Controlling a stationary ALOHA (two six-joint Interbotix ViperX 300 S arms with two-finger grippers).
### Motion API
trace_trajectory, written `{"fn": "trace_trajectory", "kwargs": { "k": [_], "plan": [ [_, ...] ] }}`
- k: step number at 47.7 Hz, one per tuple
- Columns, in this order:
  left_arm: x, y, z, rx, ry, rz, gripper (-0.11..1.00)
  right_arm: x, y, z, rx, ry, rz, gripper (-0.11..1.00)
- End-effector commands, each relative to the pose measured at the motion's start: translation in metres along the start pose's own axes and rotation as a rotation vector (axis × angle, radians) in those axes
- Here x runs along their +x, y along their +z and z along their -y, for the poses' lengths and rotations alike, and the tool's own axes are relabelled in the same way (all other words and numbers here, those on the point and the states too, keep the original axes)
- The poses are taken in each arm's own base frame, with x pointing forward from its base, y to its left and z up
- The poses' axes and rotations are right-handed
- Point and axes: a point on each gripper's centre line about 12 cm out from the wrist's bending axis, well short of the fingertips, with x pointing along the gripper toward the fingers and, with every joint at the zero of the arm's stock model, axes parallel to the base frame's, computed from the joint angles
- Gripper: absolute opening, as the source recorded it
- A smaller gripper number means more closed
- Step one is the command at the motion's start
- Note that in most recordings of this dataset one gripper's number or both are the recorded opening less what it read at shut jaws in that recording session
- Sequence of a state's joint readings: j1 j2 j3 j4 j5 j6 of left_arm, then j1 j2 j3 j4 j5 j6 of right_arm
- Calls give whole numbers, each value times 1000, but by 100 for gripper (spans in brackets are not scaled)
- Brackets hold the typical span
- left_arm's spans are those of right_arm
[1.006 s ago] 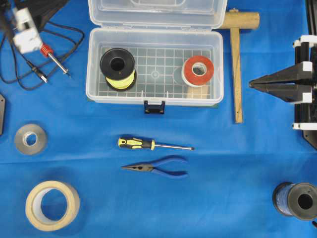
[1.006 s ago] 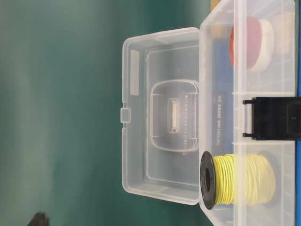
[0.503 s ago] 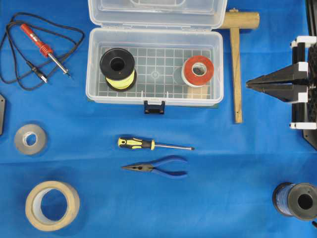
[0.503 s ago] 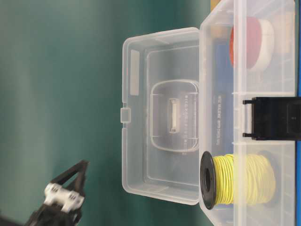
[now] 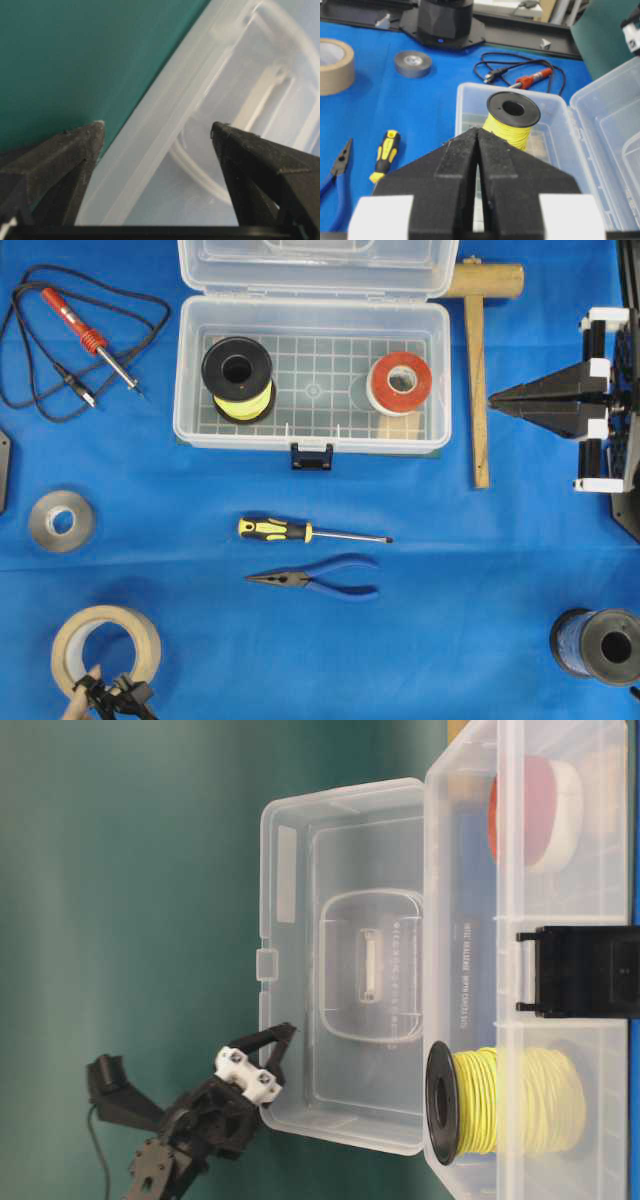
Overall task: Close the tool box with the left arm.
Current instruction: 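Push the clear lid forward and down with the left gripper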
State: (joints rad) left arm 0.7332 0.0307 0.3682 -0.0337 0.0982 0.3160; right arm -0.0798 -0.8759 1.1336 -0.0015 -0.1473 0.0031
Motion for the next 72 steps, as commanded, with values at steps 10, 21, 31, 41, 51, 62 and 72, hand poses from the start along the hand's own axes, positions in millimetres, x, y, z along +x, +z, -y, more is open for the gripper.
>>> {"fn": "trace_trajectory", "kwargs": {
  "k": [10, 21, 31, 41, 51, 62, 72],
  "plan": [
    [-5, 4, 13, 1, -41, -43, 91, 2, 2, 2, 3, -9, -3, 0],
    [-20, 15, 57, 61, -141, -54, 91, 2, 2, 3, 3, -14, -5, 0],
    [-43, 31, 85, 97, -207, -36, 91, 2, 1, 3, 3, -15, -14, 0],
    [-75, 40, 108, 130, -277, -57, 91, 2, 0, 3, 3, -15, -15, 0],
    [-110, 38, 135, 180, -362, -78, 91, 2, 0, 3, 3, -15, -17, 0],
    [-140, 23, 168, 239, -457, -96, 91, 2, 1, 3, 2, -15, -14, 0],
    [-169, 6, 198, 201, -543, -117, 91, 2, 0, 4, 4, -17, -17, 0]
  ]
}}
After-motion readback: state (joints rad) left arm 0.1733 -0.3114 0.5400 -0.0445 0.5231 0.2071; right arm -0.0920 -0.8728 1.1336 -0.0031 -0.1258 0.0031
